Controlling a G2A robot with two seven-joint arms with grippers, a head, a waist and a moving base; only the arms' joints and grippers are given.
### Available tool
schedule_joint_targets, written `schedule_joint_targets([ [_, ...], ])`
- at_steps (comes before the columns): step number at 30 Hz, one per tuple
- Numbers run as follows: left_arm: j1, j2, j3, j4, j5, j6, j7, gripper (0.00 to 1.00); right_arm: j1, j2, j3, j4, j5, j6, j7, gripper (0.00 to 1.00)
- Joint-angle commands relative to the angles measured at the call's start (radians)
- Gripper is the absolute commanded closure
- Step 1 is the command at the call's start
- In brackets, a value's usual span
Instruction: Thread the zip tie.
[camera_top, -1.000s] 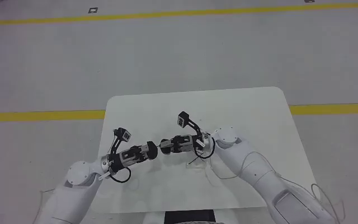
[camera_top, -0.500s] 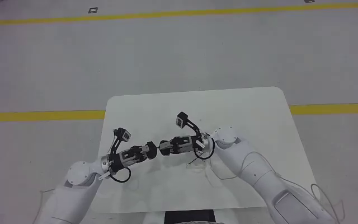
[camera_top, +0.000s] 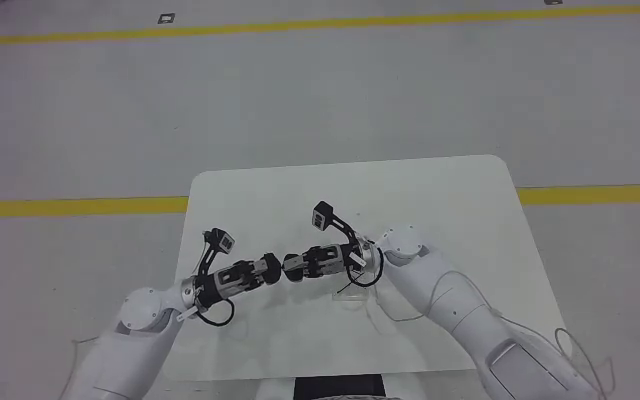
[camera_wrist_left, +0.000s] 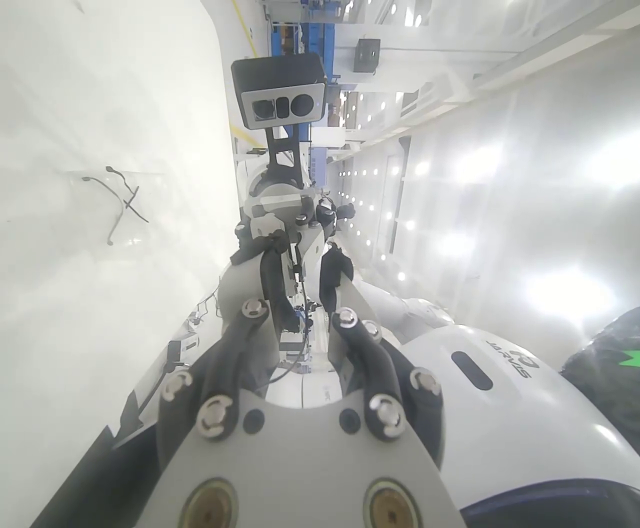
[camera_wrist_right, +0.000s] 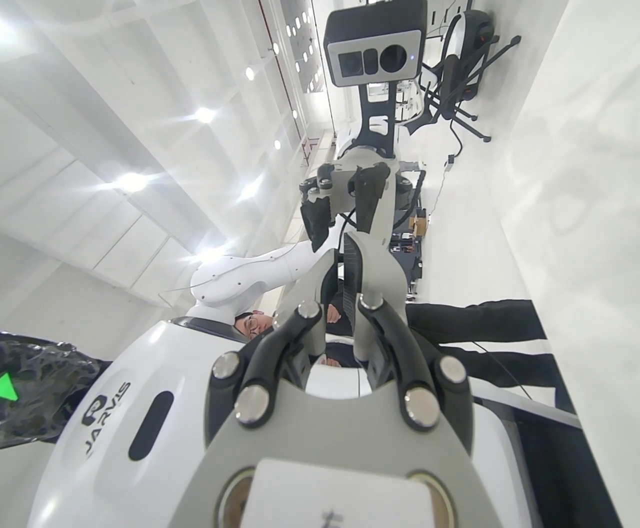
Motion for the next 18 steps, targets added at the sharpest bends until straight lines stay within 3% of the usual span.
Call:
schedule_joint_targets([
  [1, 0.000, 0.000, 0.001, 0.000, -0.001, 0.000, -0.001, 0.87, 0.000, -0.001, 0.000, 0.001, 0.000, 0.000, 0.001, 1.00],
  [18, 0.009, 0.001, 0.002, -0.011, 0.002, 0.000, -0.004, 0.95, -0.003, -0.002, 0.004, 0.000, -0.003, 0.001, -0.007, 1.00],
])
